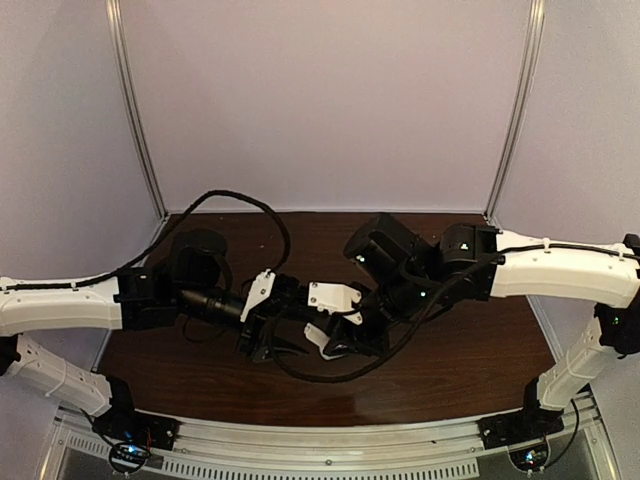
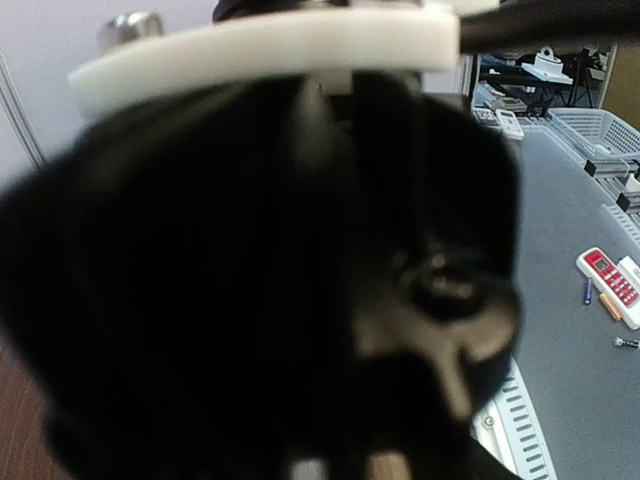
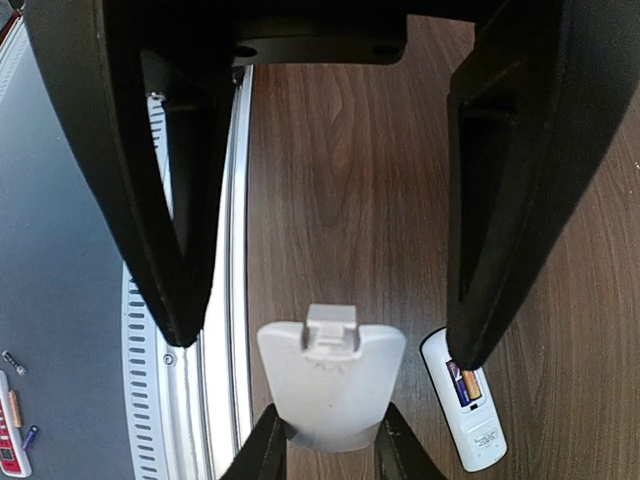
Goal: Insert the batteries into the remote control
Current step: Pass from the right arm to the left
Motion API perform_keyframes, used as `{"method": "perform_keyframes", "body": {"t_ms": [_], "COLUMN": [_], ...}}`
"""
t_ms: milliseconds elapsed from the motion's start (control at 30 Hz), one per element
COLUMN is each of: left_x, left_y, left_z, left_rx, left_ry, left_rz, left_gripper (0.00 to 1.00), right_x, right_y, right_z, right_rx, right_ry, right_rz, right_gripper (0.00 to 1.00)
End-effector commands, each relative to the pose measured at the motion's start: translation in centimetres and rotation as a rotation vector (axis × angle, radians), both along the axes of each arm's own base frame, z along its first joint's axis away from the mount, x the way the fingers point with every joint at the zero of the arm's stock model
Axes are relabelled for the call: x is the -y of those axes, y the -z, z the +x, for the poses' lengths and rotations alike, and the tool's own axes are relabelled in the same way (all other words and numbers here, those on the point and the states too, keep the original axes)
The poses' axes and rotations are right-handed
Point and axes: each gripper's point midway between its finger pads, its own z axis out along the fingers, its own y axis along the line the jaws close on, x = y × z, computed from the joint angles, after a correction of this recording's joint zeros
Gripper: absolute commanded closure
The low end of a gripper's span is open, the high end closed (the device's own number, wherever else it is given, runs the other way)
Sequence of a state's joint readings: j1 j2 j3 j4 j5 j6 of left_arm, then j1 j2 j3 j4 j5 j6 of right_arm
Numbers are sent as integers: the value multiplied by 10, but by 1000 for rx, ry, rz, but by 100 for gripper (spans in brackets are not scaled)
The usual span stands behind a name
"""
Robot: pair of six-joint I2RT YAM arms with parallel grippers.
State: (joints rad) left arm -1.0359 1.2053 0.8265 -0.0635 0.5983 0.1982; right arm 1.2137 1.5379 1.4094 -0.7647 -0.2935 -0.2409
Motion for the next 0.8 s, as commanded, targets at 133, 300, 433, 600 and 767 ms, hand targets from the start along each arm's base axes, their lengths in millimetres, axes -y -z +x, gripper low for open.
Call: {"method": "perform_keyframes", "body": {"t_ms": [133, 300, 433, 600, 767], "left_x": [11, 13, 12, 13, 11], "left_y": [-34, -31, -26, -24, -17], "left_z": [3, 0, 0, 1, 0], "left_rx": [78, 65, 56, 46, 33], "left_ry": [18, 35, 31, 26, 26], "left_rz": [-111, -104, -89, -78, -47], "left_gripper": [41, 54, 54, 49, 57], "right_x": [-4, -4, -3, -3, -2], "right_y": [4, 3, 1, 1, 1], "right_z": [-3, -1, -1, -1, -1], "right_rx": [13, 19, 23, 22, 26], "right_ry": [-17, -14, -9, -9, -8], "right_rz": [-23, -22, -15, -16, -15], "right_gripper": [88, 88, 88, 88, 88]}}
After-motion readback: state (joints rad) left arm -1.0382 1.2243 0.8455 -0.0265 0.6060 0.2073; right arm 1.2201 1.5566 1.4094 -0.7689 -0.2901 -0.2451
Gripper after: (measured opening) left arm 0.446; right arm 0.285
